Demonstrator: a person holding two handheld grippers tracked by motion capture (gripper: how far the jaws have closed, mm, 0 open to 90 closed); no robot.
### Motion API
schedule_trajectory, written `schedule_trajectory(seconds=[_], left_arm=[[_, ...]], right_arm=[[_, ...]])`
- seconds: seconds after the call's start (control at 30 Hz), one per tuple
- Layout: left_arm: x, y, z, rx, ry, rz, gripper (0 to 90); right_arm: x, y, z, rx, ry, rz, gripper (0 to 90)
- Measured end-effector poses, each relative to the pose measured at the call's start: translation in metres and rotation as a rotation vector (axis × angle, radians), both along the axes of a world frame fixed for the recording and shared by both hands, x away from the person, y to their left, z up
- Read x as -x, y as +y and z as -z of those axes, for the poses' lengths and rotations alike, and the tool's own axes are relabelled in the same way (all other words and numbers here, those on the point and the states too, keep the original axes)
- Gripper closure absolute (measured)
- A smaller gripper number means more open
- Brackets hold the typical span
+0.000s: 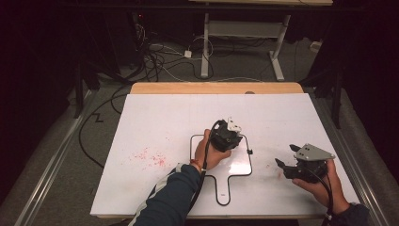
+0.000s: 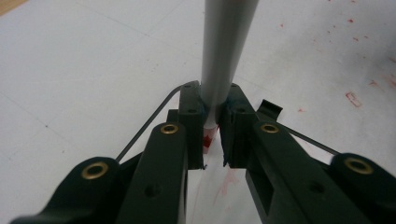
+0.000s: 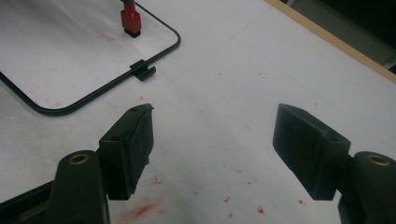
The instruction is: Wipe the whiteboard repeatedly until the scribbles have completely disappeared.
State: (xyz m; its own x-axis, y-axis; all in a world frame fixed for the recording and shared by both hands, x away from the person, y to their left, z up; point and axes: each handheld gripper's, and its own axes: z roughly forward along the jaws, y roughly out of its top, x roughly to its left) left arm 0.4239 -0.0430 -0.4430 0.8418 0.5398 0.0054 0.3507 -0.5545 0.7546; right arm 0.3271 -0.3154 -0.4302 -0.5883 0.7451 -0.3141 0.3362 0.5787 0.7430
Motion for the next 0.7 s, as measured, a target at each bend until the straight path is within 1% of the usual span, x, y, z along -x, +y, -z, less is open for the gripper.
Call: schedule_trajectory(seconds=[0.1,0.2,0.27,0.3,0.33,0.37,0.4,0.43,0.47,0.5,0.57,0.6,0.63,0.67,0.7], left_arm=[[0.008,-0.010,0.000,0.000,-0.012,0.036,78.5],[0.012,-0.017,-0.002,-0.040,-0.034,0.059,78.5],[0.013,-0.012,-0.003,-0.054,-0.024,0.070,78.5],[0.013,-0.008,-0.004,-0.070,-0.032,0.063,78.6],[0.014,-0.004,-0.004,-0.092,-0.050,0.049,78.5],[0.013,0.001,-0.004,-0.097,-0.056,0.032,78.5],[0.010,0.006,-0.003,-0.075,-0.043,0.011,78.5],[0.007,0.011,-0.002,-0.048,-0.023,-0.001,78.5],[0.006,0.013,-0.001,-0.028,-0.012,-0.006,78.5],[0.007,0.012,0.000,-0.027,-0.018,-0.008,78.5],[0.013,0.004,0.001,-0.009,-0.019,0.031,78.5],[0.017,0.000,0.001,-0.019,-0.028,0.060,78.5],[0.022,-0.004,0.000,-0.034,-0.043,0.077,78.5],[0.024,-0.006,0.000,-0.046,-0.052,0.085,78.5],[0.024,-0.007,0.000,-0.048,-0.056,0.083,78.5]], right_arm=[[-0.001,0.000,0.000,0.000,0.001,0.001,29.6],[0.000,0.001,-0.001,0.001,-0.003,-0.001,29.6],[0.000,0.001,-0.001,0.000,-0.006,-0.004,29.6],[0.000,0.001,-0.001,0.000,-0.007,-0.001,29.6],[0.000,0.001,-0.001,0.002,-0.007,-0.004,29.6],[0.000,0.001,-0.001,0.003,-0.008,-0.005,29.6],[0.000,0.000,-0.001,0.003,-0.007,-0.003,29.6],[0.000,0.000,-0.001,0.003,-0.006,-0.001,29.6],[-0.001,0.000,0.000,0.003,-0.004,-0.003,29.6],[0.000,0.000,0.000,0.005,-0.005,0.000,29.6],[0.000,0.002,-0.001,0.005,-0.007,-0.006,29.6],[0.000,0.003,-0.001,0.005,-0.005,-0.006,29.6],[0.000,0.003,-0.001,0.007,-0.006,-0.007,29.6],[-0.001,0.004,-0.001,0.006,-0.004,-0.010,29.6],[-0.001,0.004,0.000,0.007,-0.002,-0.010,29.6]])
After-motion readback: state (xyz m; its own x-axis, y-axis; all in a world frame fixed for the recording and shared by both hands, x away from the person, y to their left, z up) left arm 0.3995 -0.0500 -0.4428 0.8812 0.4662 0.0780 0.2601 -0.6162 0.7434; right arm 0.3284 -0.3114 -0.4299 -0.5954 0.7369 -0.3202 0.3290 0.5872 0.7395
